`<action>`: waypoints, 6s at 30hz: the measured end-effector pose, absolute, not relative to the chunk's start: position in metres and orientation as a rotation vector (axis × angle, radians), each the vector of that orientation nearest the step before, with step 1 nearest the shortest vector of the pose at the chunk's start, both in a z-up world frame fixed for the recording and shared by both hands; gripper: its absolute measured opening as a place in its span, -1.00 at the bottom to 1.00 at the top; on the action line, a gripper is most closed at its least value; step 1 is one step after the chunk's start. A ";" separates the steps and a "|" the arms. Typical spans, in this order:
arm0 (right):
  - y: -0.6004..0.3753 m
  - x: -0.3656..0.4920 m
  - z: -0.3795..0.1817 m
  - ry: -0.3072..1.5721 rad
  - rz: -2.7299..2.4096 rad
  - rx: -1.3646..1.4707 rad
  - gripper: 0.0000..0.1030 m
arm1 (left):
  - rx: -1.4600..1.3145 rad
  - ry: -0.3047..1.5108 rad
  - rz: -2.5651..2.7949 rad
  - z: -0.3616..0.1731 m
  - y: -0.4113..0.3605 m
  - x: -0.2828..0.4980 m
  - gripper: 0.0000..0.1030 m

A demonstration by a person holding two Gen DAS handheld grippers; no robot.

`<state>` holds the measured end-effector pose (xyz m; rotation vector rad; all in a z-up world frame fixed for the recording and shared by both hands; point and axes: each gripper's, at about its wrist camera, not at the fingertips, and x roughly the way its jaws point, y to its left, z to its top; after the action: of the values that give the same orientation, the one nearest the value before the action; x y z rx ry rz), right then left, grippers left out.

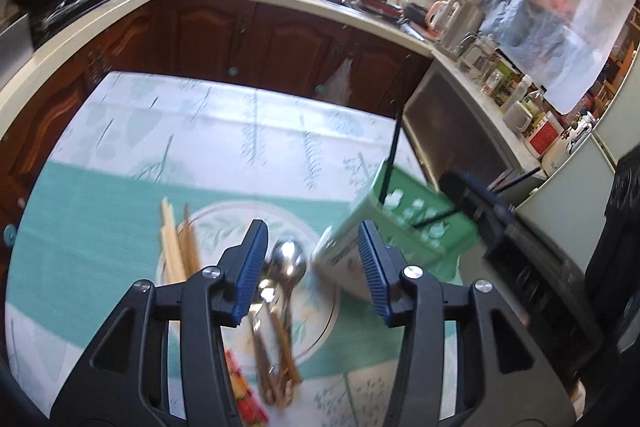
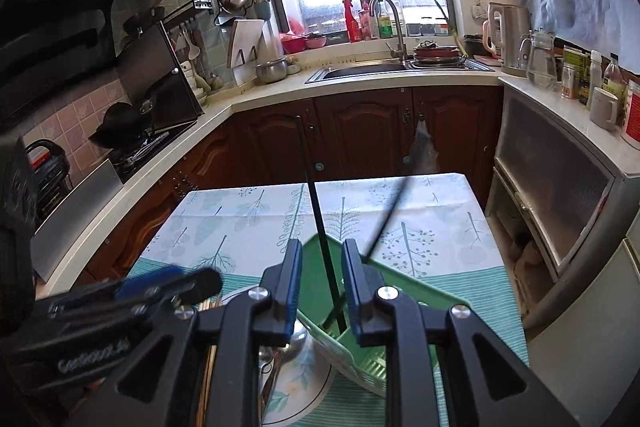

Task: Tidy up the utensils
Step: 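Withdraw the right tool from the holder back over the chopstick pile, then lower the right tool and grasp one wooden chopstick from the pile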

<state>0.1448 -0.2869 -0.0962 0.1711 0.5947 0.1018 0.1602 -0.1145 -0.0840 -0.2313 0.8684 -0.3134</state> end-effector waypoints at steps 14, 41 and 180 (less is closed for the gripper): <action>-0.233 0.087 -0.093 0.613 0.182 0.157 -0.36 | -0.050 0.918 -0.202 -0.108 -0.062 0.082 -0.15; -0.205 0.064 -0.126 0.742 0.164 0.165 -0.35 | -0.032 0.975 -0.170 -0.120 -0.039 0.067 0.20; -0.224 0.139 -0.203 1.209 0.450 0.388 -0.88 | -0.057 1.493 -0.084 -0.223 -0.038 0.215 -1.00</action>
<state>0.1391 -0.2241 -0.2033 0.3884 1.2093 0.4496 0.2153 -0.0379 -0.2228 -0.0567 1.4929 -0.0839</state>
